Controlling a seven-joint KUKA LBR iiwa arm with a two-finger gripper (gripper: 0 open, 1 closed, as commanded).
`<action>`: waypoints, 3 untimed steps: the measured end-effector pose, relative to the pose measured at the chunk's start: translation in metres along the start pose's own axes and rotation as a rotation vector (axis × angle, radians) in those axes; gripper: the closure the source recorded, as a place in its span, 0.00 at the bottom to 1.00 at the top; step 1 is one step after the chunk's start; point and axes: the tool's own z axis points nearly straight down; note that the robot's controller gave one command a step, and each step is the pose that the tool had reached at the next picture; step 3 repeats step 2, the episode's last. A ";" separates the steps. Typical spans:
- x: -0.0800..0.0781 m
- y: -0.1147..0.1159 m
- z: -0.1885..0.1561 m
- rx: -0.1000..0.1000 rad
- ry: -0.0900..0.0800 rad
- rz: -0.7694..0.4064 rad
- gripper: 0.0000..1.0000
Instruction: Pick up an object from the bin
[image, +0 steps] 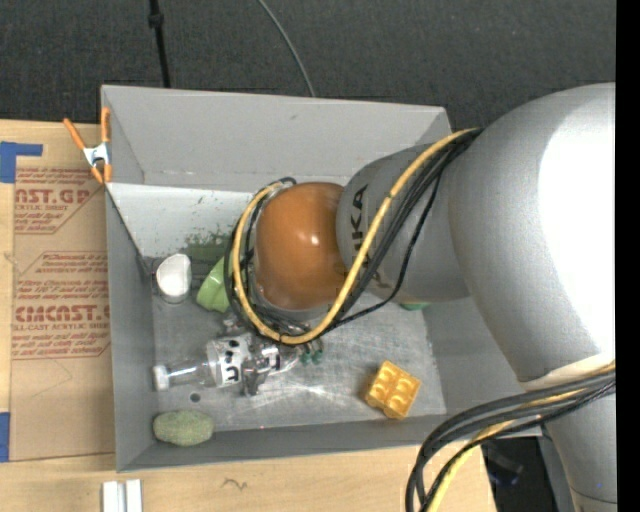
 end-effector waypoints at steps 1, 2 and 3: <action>0.000 0.000 -0.002 0.001 -0.003 0.000 1.00; 0.001 0.000 -0.007 0.001 0.003 0.000 1.00; 0.001 0.000 -0.007 0.001 0.003 0.000 1.00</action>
Offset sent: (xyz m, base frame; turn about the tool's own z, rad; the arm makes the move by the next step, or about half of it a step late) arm 0.0001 0.0001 0.0797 0.0000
